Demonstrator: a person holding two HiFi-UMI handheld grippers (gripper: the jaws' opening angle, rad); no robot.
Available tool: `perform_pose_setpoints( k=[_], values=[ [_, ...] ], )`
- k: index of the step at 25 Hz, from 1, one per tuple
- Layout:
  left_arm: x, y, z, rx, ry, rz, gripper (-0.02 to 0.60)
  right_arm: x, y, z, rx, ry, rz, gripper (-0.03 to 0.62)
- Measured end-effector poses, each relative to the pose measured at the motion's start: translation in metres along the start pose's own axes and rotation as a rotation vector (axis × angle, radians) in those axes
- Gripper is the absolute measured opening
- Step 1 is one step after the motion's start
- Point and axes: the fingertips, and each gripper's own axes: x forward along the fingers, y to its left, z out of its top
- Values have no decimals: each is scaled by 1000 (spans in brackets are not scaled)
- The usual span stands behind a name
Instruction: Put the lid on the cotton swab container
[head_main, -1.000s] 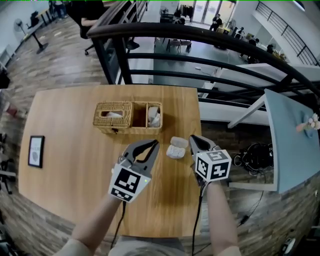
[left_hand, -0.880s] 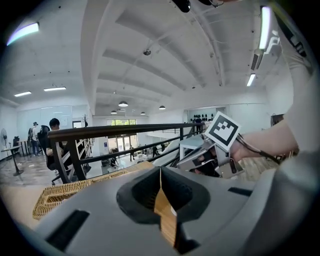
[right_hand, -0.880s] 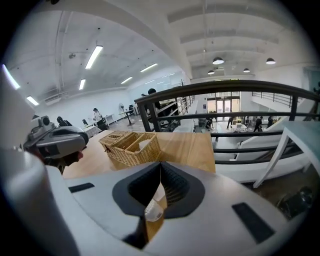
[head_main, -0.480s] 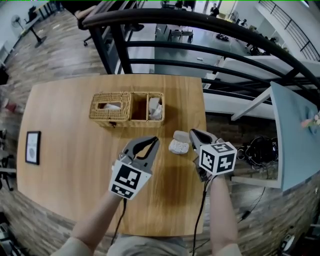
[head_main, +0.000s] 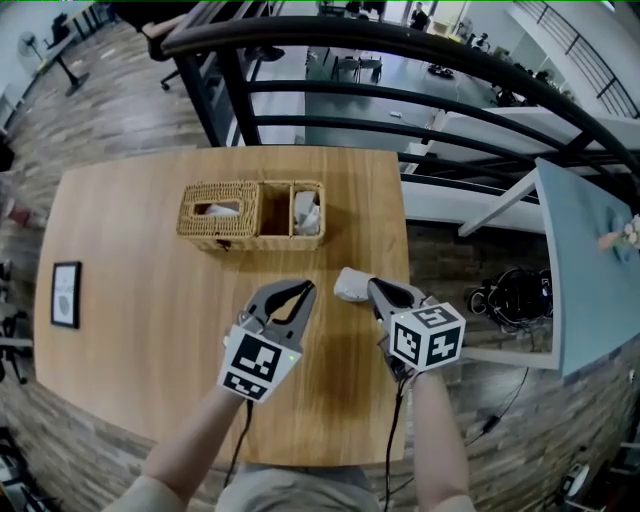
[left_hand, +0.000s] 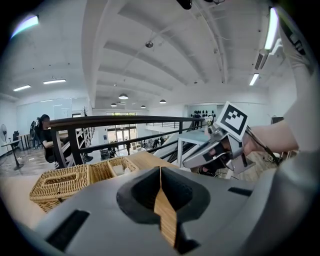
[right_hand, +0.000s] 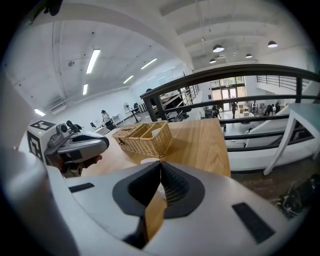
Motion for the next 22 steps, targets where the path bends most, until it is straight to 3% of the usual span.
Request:
perform_pose_setpoints(
  k=[7, 11, 15, 22],
  values=[
    [-2, -8, -8, 1, 17, -13, 26, 5, 3, -20, -23, 36, -14, 25],
    [-3, -10, -12, 1, 25, -20, 26, 5, 4, -19, -94, 20, -37, 25],
    [-4, -7, -15, -17, 26, -11, 26, 6, 4, -20, -47, -13, -28, 25],
    [-3, -19, -14, -45, 29, -18, 26, 9, 3, -21, -110, 54, -51, 25]
  ],
)
